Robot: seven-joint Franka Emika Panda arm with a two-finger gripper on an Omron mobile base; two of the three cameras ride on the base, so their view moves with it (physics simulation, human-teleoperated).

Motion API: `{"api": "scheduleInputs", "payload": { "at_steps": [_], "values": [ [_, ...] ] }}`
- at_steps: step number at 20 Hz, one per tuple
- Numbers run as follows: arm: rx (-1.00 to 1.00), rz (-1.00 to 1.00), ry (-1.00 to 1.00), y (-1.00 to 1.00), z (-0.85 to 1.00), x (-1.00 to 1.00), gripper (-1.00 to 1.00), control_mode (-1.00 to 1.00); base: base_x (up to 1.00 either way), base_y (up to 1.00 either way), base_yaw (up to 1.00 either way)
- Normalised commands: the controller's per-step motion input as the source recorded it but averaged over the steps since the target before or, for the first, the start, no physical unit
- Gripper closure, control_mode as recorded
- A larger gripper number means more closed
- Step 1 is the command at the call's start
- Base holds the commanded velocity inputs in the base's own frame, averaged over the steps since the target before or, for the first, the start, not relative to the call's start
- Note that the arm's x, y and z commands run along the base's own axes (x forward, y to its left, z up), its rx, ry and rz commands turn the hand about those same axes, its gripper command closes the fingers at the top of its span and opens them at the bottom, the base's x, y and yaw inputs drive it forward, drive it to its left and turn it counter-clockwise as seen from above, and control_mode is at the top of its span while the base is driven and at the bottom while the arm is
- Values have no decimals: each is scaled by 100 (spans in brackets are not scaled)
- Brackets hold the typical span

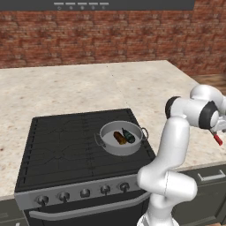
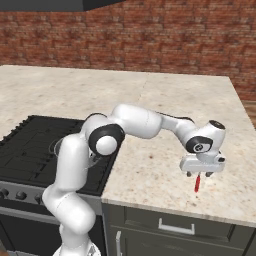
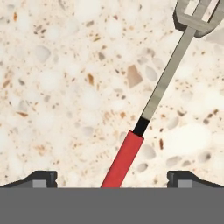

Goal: Put the sweet potato and eggplant in the pot. Retrieve the spatula and lightly stir the vegetables in the pot.

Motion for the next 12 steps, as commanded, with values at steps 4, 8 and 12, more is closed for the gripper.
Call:
{"api": "scheduleInputs", "payload": {
  "at_steps": [4, 8, 12],
  "values": [
    [0, 0, 0, 0, 0, -10, -100, -100, 0, 0, 0],
    [0, 0, 0, 0, 0, -19, -100, -100, 0, 0, 0],
    [0, 0, 0, 0, -3, -2, -100, -100, 0, 0, 0]
  ]
}}
